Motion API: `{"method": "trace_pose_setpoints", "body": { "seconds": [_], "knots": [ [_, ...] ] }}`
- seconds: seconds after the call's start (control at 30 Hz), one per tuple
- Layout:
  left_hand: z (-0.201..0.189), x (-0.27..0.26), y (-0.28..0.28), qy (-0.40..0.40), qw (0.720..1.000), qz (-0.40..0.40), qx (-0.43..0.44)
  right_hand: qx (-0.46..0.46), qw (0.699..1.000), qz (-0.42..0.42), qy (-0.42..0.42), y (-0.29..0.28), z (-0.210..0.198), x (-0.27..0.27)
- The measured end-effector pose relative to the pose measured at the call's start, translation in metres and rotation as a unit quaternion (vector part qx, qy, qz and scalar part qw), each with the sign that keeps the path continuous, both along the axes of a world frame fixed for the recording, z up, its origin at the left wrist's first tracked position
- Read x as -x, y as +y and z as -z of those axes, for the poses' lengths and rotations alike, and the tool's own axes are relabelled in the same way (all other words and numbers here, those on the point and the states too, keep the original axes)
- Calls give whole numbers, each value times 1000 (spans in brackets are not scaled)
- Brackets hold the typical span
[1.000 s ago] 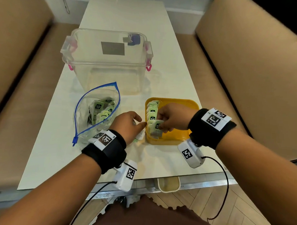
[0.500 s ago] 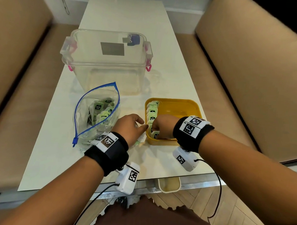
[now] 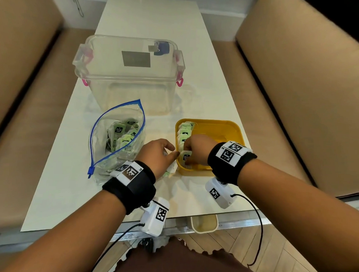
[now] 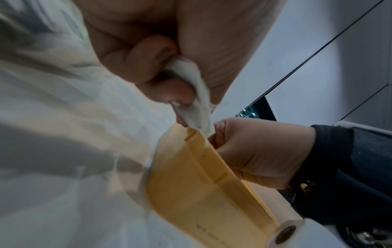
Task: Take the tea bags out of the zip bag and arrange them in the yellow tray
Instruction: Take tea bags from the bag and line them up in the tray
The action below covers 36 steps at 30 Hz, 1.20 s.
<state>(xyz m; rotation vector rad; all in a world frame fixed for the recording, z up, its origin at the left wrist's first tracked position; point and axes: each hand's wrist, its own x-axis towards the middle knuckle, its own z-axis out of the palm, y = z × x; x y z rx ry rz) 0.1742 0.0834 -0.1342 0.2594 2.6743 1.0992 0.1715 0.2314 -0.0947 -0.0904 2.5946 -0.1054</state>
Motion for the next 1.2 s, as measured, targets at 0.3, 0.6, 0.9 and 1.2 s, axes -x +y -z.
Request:
{"method": "trace_pose_setpoints", "body": {
  "seconds": [0.3,0.6,0.9,1.2],
  "knots": [
    [2,0,-1,1,1000,1,-4,59,996,60,32,0,-23,-10],
    [2,1,-2,0,1000,4,2,162,952,253,49,18,0,13],
    [-1,-1,-1,5,1000,13,0,209,943,257,26,29,20,28],
    [-12,7,-7,-11,984,-48,-171,231,959,92,137,26,-34,17]
  ]
}}
